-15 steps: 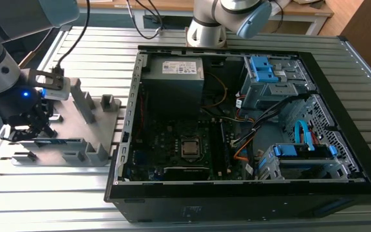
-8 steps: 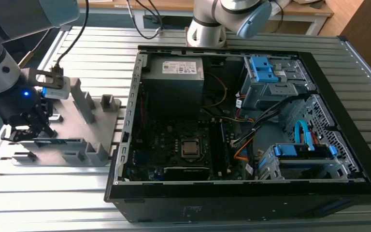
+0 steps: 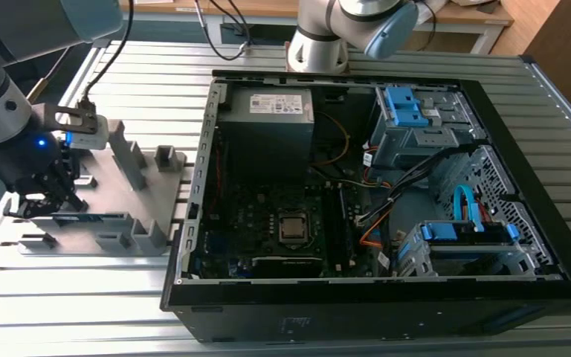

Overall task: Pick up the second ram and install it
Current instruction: 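Pick up the second ram and move it above second insertion slot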

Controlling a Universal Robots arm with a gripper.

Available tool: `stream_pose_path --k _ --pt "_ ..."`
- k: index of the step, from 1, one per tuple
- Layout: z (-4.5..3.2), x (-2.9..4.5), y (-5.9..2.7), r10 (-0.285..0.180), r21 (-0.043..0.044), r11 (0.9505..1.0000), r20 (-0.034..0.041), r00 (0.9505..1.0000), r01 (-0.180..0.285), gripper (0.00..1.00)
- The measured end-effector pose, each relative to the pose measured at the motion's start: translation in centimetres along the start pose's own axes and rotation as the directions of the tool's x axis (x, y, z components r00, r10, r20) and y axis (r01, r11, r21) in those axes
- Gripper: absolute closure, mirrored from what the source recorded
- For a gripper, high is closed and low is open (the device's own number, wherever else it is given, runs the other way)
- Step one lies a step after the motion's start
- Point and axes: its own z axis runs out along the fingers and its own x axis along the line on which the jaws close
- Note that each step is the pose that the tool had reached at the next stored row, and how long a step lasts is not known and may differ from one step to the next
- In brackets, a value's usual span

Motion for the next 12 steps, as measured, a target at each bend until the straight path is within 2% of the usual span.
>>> stream_pose_path --k 12 --pt "0.00 0.00 0.00 -0.051 -0.0021 0.9987 -0.0010 0.9987 0.051 0.90"
